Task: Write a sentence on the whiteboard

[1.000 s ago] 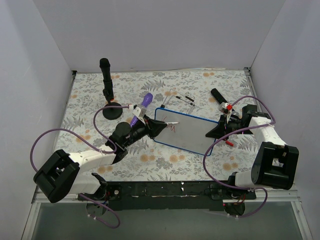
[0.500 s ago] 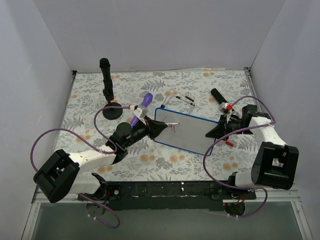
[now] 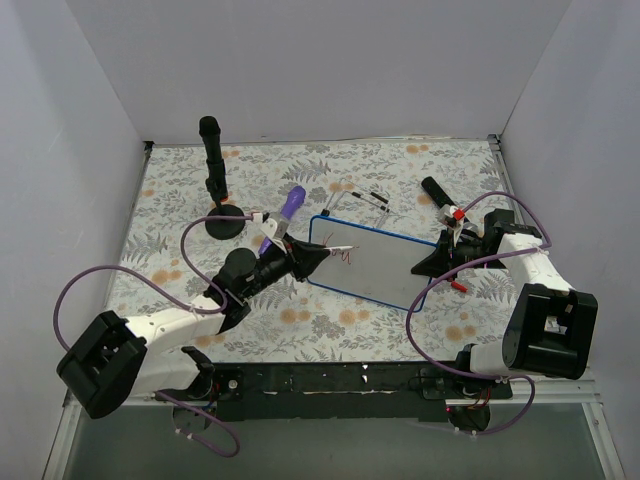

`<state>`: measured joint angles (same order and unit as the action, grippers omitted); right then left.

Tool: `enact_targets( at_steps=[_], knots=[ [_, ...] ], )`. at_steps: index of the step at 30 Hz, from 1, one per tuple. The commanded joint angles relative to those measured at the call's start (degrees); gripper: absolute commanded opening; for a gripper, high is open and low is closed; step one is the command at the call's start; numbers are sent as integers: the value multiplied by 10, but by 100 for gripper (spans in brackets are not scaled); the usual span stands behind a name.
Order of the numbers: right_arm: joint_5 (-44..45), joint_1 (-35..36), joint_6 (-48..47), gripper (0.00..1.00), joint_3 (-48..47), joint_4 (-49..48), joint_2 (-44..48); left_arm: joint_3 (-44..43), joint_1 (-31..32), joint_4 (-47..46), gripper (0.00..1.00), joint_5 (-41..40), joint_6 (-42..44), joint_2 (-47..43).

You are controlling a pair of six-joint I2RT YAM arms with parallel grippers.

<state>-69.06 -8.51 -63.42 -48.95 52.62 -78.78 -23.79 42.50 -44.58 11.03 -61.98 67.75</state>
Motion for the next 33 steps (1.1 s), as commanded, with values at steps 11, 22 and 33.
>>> enact_targets(
  at_steps=[11, 22, 33],
  knots=[
    [10, 3, -14, 1, 4, 13, 14, 9, 0, -11, 0, 31, -4, -3],
    [10, 3, -14, 1, 4, 13, 14, -17, 2, -31, 0, 37, -2, 53],
    [10, 3, -14, 1, 4, 13, 13, -22, 2, -36, 0, 37, -3, 47]
  ],
)
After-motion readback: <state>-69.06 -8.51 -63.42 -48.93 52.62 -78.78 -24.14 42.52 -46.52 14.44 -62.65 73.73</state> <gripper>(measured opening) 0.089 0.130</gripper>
